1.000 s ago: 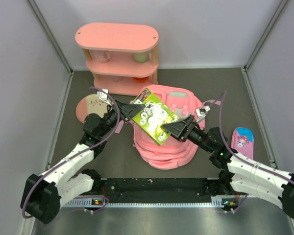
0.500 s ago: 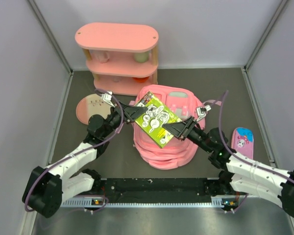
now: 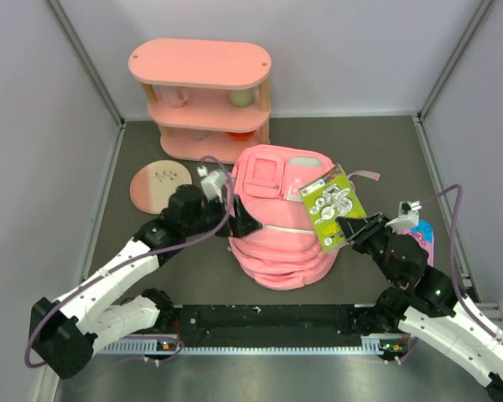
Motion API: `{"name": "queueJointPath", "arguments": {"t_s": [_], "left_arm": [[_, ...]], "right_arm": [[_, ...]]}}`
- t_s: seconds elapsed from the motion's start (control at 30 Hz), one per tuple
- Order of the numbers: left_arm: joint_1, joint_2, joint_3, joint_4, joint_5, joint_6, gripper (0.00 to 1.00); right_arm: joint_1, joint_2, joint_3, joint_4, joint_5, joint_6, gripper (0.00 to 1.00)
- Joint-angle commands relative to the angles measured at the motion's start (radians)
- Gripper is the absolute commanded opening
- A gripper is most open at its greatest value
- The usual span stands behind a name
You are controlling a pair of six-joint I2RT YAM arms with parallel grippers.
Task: Pack the student bag
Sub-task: Pick up the book from the center of the board, then place the book in the student bag.
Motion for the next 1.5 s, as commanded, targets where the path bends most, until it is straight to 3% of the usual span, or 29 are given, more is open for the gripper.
{"name": "queueJointPath", "arguments": {"t_s": [0.0,0.1,0.2,0.33,0.5,0.9,0.97,1.27,1.4,1.47], "left_arm": [[-0.204,0.037,0.072,-0.209,-0.094,0.267,0.99],[-0.411,0.118,0.141,-0.281,-0.175,0.389,0.99],[-0.504,0.217,0.204,-0.341,-0.223,0.473,0.99],[-0.536,0.329,0.244,-0.373,-0.249,0.522,0.98],[-0.544,0.415,0.29,-0.421,-0.281,0.563,0.82],[-0.556,0.479,0.291,-0.423,-0.293,0.574,0.69],[-0.559,0.487,0.293,-0.421,-0.293,0.574,0.6],[-0.578,0.522,0.308,-0.419,-0.329,0.57,0.35],[-0.578,0.522,0.313,-0.418,-0.349,0.559,0.06],[-0.579,0.516,0.314,-0.413,-0.35,0.551,0.0]], "right_arm": [[-0.002,-0.045,0.134,-0.26,0.228,-0.046,0.0],[-0.002,-0.044,0.191,-0.329,0.283,-0.076,0.0],[-0.003,-0.05,0.215,-0.351,0.295,-0.083,0.0],[-0.002,-0.065,0.205,-0.362,0.259,-0.049,0.0],[-0.002,-0.081,0.17,-0.368,0.23,-0.001,0.0],[-0.003,-0.087,0.143,-0.369,0.211,0.032,0.0],[-0.002,-0.088,0.14,-0.368,0.211,0.035,0.0],[-0.002,-0.093,0.134,-0.372,0.21,0.042,0.02],[-0.002,-0.101,0.13,-0.375,0.21,0.045,0.03],[-0.003,-0.105,0.128,-0.377,0.21,0.046,0.03]]}}
